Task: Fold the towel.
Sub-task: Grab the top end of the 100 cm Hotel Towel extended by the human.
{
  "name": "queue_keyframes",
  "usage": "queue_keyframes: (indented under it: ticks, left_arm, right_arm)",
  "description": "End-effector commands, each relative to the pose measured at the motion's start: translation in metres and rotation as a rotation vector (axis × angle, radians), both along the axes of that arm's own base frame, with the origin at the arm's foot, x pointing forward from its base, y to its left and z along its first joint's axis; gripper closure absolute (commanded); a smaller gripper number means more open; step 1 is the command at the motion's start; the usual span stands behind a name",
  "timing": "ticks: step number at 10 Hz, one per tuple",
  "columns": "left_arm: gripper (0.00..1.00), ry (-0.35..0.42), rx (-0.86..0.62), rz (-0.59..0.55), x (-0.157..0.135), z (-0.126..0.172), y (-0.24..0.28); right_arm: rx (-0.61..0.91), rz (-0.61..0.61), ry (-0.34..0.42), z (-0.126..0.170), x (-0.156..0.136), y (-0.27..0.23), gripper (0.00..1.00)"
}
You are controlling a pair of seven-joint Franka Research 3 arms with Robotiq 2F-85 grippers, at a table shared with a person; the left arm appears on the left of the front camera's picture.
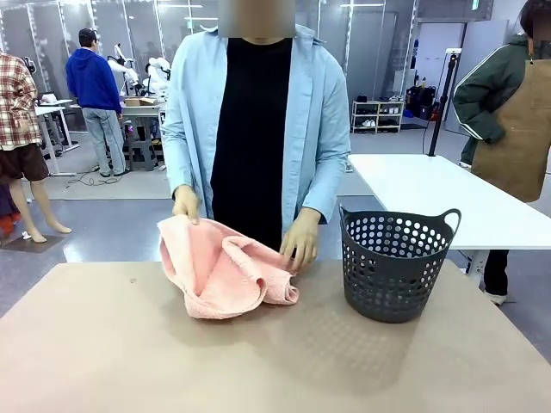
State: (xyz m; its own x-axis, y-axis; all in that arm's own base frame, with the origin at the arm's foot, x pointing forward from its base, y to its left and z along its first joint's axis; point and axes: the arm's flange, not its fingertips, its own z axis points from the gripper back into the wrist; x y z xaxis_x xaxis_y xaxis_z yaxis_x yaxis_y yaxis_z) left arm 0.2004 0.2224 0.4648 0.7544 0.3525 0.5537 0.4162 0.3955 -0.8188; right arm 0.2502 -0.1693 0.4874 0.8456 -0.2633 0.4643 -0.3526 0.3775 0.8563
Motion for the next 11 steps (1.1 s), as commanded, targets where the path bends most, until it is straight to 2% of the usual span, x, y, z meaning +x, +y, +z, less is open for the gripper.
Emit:
queue_keyframes:
  ticks: [1, 11]
  left_arm:
    - [0.00, -0.028, -0.010, -0.004, 0.0013, 0.0013, 0.0021]
    - [0.00, -0.028, -0.010, -0.004, 0.0013, 0.0013, 0.0021]
  right_arm:
    - [0.004, 0.001, -0.022, 0.0007, 0.0012, -0.0007, 0.00]
    - [0.004, 0.001, -0.022, 0.0007, 0.0012, -0.0007, 0.00]
